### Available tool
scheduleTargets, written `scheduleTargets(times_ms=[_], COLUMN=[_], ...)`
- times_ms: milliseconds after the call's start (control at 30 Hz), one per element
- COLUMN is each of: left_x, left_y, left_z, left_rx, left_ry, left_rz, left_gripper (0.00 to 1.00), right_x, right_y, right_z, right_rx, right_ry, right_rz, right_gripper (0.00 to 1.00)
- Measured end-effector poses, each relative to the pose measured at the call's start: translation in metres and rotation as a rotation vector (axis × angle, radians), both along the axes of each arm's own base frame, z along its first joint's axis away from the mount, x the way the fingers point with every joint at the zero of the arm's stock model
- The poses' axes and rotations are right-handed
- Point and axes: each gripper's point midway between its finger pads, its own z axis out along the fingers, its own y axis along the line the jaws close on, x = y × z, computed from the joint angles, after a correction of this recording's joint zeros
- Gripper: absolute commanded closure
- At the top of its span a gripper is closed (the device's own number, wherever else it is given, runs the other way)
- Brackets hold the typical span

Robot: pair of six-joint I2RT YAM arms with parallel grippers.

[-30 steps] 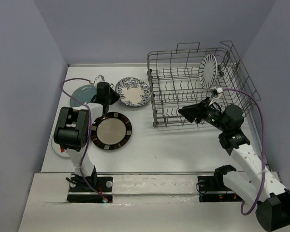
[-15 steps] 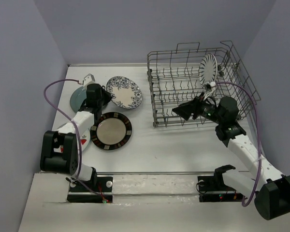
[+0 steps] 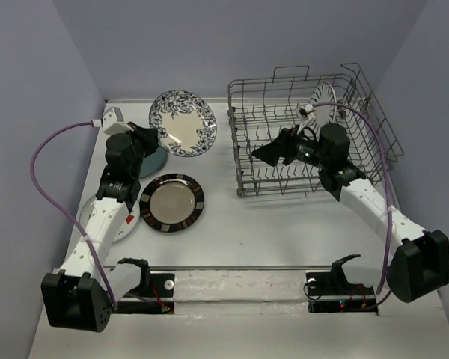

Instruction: Load the plates into the dish rack

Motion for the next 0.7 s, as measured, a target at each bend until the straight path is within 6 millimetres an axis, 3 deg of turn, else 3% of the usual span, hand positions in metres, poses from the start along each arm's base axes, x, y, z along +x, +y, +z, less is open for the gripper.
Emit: scheduleTargets(times_ms=[200,433,567,600,667,700], left_x=[-0.029,-0.053,-0.07,-0.073,-0.076,-0.077], left_y=[-0.018,-0.056,-0.074,-0.077,-0.082,-0.083], left_z=[0.035,0.053,0.063,0.063,0.061,0.059], left_rx=[-0.02,-0.07,-0.088,-0.089,-0.1,-0.107], left_ry=[-0.087,-0.134,-0.171,-0.177,-0.184,-0.182], left_rz=[-0.124,-0.332,-0.443,-0.461,-0.496,-0.505], left_gripper=[0.94,0.94,0.94,0.94,0.94,0.94], right_x=[0.031,0.049,0.046,0.044,0.038,0.035], right_y=[0.016,0.037,0.048,0.05,0.055,0.057], right_z=[0.012,-0.005,-0.017,-0.016,-0.009,-0.004], right_rx=[-0.025,-0.051,-0.056,-0.049,-0.017,0.007], right_ry=[-0.008,0.041,0.071,0.074,0.058,0.047], right_rz=[-0.013,0.02,0.062,0.074,0.114,0.134], right_gripper=[0.0,0.0,0.18,0.36,0.61,0.82])
